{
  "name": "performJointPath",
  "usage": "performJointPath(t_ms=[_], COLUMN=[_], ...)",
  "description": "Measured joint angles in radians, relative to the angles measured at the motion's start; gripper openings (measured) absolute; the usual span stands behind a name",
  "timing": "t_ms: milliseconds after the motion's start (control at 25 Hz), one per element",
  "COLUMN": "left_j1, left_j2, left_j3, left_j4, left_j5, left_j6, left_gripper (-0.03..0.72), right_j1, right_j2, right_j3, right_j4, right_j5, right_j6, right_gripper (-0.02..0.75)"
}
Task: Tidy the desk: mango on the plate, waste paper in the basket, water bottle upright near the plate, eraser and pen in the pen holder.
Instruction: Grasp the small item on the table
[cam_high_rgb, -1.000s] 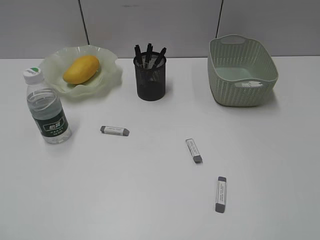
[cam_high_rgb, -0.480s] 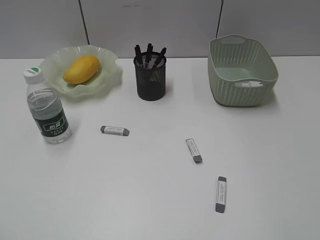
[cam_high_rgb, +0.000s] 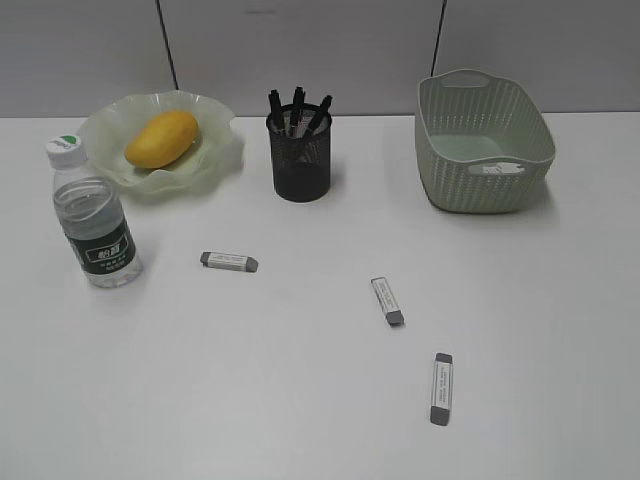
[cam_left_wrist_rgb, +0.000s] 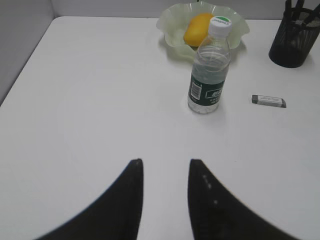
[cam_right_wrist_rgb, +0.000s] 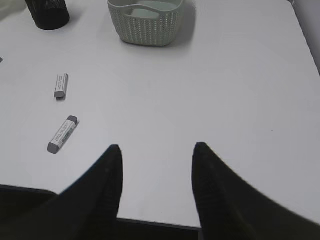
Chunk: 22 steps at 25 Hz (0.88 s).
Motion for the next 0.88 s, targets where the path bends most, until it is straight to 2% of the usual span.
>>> performJointPath(t_ms=[320,880], left_j1=[0.0,0.0], left_j2=[0.0,0.0], left_j3=[0.0,0.0], left_j4=[0.0,0.0], left_j5=[0.0,0.0], left_j6=[0.0,0.0], left_gripper=[0.239,0.239], right_j1=[-0.108,-0.111], right_j2=[0.0,0.0], right_j3=[0.0,0.0], right_j4=[0.002,0.002], right_j5=[-0.004,-0.009], right_j6=[0.0,0.0], right_gripper=[0.372,0.372])
